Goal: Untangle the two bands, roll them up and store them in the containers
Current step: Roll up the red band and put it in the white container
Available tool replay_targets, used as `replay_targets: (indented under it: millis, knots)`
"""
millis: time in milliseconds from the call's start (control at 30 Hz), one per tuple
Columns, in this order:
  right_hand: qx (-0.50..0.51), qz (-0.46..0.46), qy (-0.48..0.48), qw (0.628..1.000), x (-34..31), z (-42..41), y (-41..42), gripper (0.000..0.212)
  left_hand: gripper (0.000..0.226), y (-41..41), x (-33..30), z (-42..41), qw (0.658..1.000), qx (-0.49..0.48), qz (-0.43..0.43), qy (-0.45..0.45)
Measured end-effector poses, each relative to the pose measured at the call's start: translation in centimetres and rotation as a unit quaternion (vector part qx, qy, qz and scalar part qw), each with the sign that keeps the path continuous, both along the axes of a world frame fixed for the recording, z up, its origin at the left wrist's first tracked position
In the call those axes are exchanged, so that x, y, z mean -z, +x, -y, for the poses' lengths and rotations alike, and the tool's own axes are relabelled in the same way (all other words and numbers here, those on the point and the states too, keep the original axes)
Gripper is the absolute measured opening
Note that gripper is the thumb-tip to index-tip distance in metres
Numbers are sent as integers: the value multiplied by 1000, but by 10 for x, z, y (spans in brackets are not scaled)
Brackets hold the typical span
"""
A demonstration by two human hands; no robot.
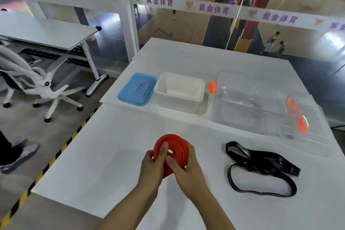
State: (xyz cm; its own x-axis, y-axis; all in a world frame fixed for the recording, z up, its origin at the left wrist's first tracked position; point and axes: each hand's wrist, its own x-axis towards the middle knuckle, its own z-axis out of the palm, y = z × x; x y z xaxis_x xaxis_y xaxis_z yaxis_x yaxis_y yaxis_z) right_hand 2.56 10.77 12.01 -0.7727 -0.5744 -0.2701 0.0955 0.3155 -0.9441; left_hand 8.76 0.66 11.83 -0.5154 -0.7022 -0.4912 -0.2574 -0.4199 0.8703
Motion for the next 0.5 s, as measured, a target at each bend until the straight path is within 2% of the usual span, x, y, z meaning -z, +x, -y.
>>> replay_targets:
  millis: [67,100,200,267,333,433,500]
  knots:
    - [33,26,32,999,18,7,4,62,78,4,26,-2,999,33,23,21]
    - [45,38,47,997,28,11,4,61,78,5,39,-3,998,51,33,36]
    - [76,75,88,990,59,18,3,53,49,10,66,-2,992,94,64,61]
    - [84,89,111,986,82,21,1,46,36,14,86,5,984,137,106,36]
    - [81,84,140,983,105,26,1,40,33,16,104,14,971,179,157,-10]
    - [75,77,163,981,133,38,-2,40,28,11,129,31,960,191,191,-76]
    - [72,67,163,982,150,47,-7,43,41,7,143,42,959,173,201,-104]
